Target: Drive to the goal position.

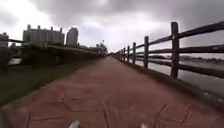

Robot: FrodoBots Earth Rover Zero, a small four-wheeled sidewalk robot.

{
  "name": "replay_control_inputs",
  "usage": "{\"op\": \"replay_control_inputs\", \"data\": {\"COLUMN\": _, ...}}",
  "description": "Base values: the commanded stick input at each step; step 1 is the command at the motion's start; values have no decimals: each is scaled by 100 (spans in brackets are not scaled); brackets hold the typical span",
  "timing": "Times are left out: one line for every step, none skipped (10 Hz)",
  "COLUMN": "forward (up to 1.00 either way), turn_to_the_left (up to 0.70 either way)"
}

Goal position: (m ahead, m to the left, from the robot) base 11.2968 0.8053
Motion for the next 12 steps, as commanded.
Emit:
{"op": "replay_control_inputs", "data": {"forward": 70, "turn_to_the_left": 0}}
{"op": "replay_control_inputs", "data": {"forward": 70, "turn_to_the_left": 0}}
{"op": "replay_control_inputs", "data": {"forward": 70, "turn_to_the_left": 0}}
{"op": "replay_control_inputs", "data": {"forward": 70, "turn_to_the_left": 21}}
{"op": "replay_control_inputs", "data": {"forward": 70, "turn_to_the_left": 27}}
{"op": "replay_control_inputs", "data": {"forward": 70, "turn_to_the_left": 27}}
{"op": "replay_control_inputs", "data": {"forward": 70, "turn_to_the_left": 26}}
{"op": "replay_control_inputs", "data": {"forward": 70, "turn_to_the_left": 8}}
{"op": "replay_control_inputs", "data": {"forward": 70, "turn_to_the_left": 0}}
{"op": "replay_control_inputs", "data": {"forward": 70, "turn_to_the_left": 0}}
{"op": "replay_control_inputs", "data": {"forward": 70, "turn_to_the_left": 0}}
{"op": "replay_control_inputs", "data": {"forward": 70, "turn_to_the_left": 0}}
